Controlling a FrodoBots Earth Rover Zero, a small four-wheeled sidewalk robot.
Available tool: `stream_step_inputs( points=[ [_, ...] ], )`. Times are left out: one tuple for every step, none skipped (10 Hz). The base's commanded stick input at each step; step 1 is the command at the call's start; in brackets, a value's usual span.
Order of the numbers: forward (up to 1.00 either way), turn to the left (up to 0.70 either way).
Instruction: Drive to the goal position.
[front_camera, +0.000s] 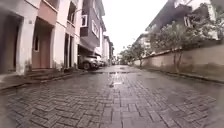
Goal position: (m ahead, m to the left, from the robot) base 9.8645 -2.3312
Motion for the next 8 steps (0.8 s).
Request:
stream_step_inputs(
  points=[
    [0.50, -0.50],
    [0.50, -0.50],
    [0.50, -0.32],
    [0.50, -0.10],
    [0.50, 0.00],
    [0.50, 0.00],
    [0.50, 0.00],
    [0.50, 0.00]
  ],
)
